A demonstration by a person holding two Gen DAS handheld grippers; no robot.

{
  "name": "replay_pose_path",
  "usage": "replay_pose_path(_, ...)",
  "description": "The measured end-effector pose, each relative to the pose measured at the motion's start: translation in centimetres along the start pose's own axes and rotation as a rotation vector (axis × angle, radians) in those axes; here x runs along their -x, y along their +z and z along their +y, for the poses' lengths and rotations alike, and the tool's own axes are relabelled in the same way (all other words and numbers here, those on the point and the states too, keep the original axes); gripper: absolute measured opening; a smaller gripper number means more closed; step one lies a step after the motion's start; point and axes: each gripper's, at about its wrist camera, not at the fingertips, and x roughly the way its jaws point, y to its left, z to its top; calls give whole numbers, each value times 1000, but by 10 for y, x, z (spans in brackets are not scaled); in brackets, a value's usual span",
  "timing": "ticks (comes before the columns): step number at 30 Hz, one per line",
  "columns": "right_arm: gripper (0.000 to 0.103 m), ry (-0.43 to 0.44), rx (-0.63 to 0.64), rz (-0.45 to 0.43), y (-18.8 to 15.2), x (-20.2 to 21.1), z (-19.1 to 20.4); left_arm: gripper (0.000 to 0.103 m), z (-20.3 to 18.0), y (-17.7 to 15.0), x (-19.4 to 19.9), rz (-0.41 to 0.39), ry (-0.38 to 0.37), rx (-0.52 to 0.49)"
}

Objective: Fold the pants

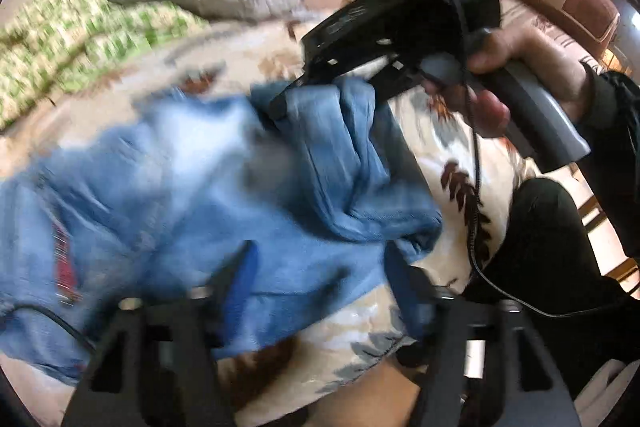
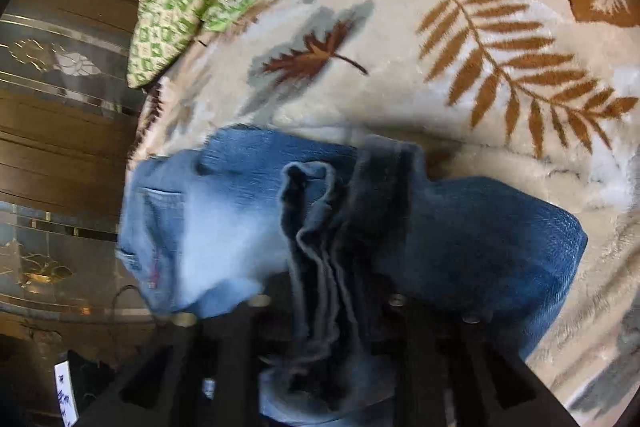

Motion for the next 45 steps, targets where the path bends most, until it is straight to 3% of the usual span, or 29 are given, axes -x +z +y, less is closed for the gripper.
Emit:
replay_pose_path(2,77,43,24,-32,-5,20,11,69,3,6,13,-20,-5,1)
replay_pose_path(4,77,70,61,-92,-15,50,22,73,12,16,22,-39,-23,25)
replay_pose_path(5,77,92,88,-129,-22,70,28,82,14,21,23,-42,-32,34)
replay_pose_path(6,78,89,109,-158,-29,85,31,85,14,30,21,-37,-39,52)
replay_pose_path(7,79,65,136,-187,-35,96,33,85,20,35,20,-32,-44,68)
replay_pose_path(9,80,-64,246,-228,-59,114,35,85,28,41,12,-5,-93,119)
replay_pose_path(11,80,-205,348,-198,-86,109,35,85,35,51,-3,38,-127,185)
replay_pose_path(13,80,-280,421,-151,-112,96,33,85,38,55,-18,95,-133,240)
replay_pose_path(20,79,-350,662,-135,-157,52,50,85,45,60,-64,288,-50,338)
replay_pose_path(22,65,-437,716,-115,-161,31,53,49,44,53,-74,317,-46,319)
replay_pose_path(23,33,-466,734,-105,-162,22,52,20,43,50,-78,333,-36,298)
replay_pose_path(24,25,-511,742,-79,-162,10,47,19,44,47,-80,339,-58,306)
replay_pose_path(26,20,-518,751,-95,-164,7,43,16,45,44,-72,312,-87,314)
replay_pose_path(31,17,-450,791,-129,-177,50,49,16,33,31,-22,226,-205,306)
replay_pose_path(34,17,-394,797,-97,-183,52,50,17,32,12,-34,276,-140,282)
replay_pose_path(36,19,-418,813,-47,-184,32,48,22,37,-1,-62,338,-72,269)
replay_pose_path(38,25,-453,799,6,-181,7,44,22,31,0,-61,306,-58,226)
replay_pose_path(40,33,-470,799,-4,-183,7,45,62,25,3,-48,305,-46,193)
replay_pose_path(41,60,-459,796,-3,-184,12,46,91,25,5,-39,300,-22,188)
replay_pose_path(42,82,-434,785,-9,-186,25,45,95,26,10,-27,259,4,189)
replay_pose_path(43,83,-423,784,-33,-186,34,45,95,28,16,-11,200,16,190)
replay_pose_path(45,83,-366,782,-104,-186,64,43,95,34,30,3,158,26,197)
